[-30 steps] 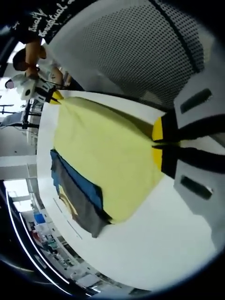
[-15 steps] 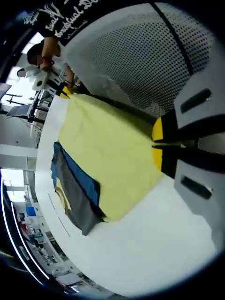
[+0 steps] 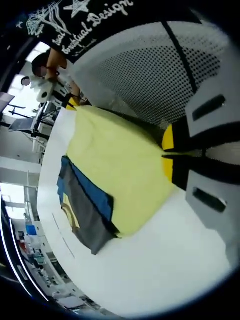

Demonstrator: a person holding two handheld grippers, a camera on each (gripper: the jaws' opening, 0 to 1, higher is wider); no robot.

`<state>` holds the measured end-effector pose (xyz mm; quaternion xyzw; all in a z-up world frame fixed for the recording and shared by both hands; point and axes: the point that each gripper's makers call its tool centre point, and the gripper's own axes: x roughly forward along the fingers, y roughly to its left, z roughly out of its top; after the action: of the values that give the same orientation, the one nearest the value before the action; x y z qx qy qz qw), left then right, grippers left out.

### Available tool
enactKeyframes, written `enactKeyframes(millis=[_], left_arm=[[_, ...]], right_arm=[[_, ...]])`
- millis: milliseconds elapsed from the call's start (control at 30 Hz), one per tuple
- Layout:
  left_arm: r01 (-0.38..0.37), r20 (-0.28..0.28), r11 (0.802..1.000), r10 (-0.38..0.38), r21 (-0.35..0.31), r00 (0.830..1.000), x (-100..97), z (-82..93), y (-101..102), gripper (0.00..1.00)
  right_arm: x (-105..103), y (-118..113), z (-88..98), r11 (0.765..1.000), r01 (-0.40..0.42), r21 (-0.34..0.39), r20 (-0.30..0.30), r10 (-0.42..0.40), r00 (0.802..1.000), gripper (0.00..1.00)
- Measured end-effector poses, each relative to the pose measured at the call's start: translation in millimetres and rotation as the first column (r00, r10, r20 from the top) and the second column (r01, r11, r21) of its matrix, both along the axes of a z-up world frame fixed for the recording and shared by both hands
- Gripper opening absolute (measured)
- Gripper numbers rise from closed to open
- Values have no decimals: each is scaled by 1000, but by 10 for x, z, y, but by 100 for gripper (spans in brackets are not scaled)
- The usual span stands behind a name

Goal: Fold the garment on the visible template until the final outline fits inside the template.

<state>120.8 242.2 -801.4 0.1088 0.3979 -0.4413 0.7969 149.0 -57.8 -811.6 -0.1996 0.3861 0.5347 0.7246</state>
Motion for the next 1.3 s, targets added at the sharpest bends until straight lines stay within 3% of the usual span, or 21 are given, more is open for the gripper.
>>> enactKeyframes(millis=[167,467,900,1300], left_arm=[[23,1,1000,-23,7,1000,9,80,10,0],[5,38,1000,-4,-26,999,213,337,13,0],[6,169,1000,-6,0,986,685,687,60,0],[1,285,999,9,-34,958,1096,981,46,0]], right_arm=[[39,8,94,1000,-4,11,12,4,1000,0],[261,5,295,1000,5,14,76,-6,997,0],[684,34,588,1000,7,-2,208,-6,978,0],[1102,21,752,999,26,-30,289,-16,957,0]])
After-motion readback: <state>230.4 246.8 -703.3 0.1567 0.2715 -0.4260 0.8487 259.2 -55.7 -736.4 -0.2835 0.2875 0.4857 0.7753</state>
